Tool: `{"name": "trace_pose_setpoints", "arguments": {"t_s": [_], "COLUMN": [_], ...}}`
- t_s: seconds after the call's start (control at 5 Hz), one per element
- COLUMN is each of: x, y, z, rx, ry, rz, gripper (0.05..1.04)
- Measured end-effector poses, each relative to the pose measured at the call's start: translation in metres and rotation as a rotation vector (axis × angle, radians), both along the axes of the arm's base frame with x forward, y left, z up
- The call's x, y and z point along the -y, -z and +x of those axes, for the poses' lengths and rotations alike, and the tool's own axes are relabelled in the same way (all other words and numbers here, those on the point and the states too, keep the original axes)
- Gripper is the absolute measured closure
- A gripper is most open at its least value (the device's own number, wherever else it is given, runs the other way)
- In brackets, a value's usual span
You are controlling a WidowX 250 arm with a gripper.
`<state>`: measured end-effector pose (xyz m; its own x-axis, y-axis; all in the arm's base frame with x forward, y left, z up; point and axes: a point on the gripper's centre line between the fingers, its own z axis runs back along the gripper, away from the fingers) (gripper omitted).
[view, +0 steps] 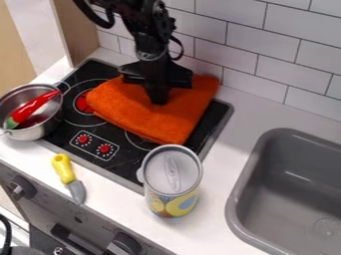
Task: Put the orange towel on the right burner
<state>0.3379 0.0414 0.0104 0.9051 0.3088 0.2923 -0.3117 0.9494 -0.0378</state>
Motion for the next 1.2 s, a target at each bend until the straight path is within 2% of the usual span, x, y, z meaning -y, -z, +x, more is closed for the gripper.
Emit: {"name": "trace_pose_setpoints", "arguments": {"t_s": [0.4, 0.8, 1.2], "x": [0.040, 0.080, 0.089], "y": [0.000, -0.001, 0.000], "z": [0.004, 0.001, 0.006], "rx": [0.014, 0.005, 0.014], "ry": [0.037, 0.045, 0.027], "rz": [-0.025, -0.054, -0.045], "gripper": [1.031, 1.031, 1.020]}}
